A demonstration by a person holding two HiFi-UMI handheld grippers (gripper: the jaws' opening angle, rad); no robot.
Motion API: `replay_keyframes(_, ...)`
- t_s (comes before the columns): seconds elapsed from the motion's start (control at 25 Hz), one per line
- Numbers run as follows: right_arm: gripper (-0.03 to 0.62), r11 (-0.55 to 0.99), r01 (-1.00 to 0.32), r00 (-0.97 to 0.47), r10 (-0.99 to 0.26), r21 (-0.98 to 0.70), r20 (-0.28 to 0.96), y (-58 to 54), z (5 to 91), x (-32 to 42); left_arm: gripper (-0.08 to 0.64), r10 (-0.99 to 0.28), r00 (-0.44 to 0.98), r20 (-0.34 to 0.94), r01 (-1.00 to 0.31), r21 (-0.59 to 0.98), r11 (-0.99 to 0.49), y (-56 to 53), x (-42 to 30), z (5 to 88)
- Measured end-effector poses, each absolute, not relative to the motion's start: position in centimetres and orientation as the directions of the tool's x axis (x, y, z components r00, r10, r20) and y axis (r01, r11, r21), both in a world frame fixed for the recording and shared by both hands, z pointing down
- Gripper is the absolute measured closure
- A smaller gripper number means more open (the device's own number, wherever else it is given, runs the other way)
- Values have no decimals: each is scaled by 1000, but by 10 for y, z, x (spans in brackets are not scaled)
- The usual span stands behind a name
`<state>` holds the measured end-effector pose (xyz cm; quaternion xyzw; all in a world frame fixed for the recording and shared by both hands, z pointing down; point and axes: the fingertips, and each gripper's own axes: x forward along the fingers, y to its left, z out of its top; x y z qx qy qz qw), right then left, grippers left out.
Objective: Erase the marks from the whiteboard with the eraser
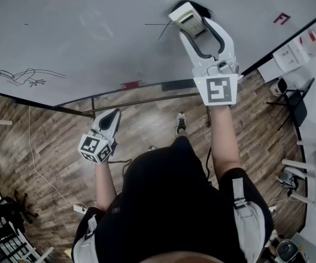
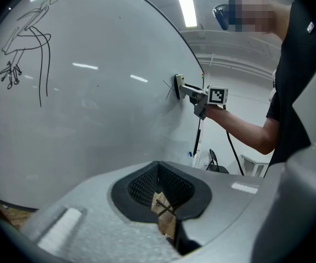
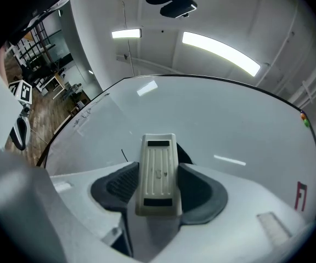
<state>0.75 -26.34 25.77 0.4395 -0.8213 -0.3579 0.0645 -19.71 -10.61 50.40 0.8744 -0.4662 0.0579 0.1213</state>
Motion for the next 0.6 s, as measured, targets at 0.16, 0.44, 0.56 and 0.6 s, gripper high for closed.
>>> replay_keyframes(0.16,364,393,-657,-630,-755,643,-183,-260,270,-7,549,-805,551,218,-834,157,-529,-104,-199,504)
replay_keyframes(0.44,364,456,-604,-683,-718,654,-130,-254,296,-36,549,-808,547,220,-837,152,-526,-102,-197,503)
replay_keyframes(0.56,364,493,-580,-711,-695,649,-107,-250,306,-47,549,-810,543,221,-840,151,-522,-100,-196,502)
replay_keyframes(0.6,364,504,-571,-718,-689,648,-98,-249,310,-50,549,-811,541,222,-841,152,-519,-99,-196,502)
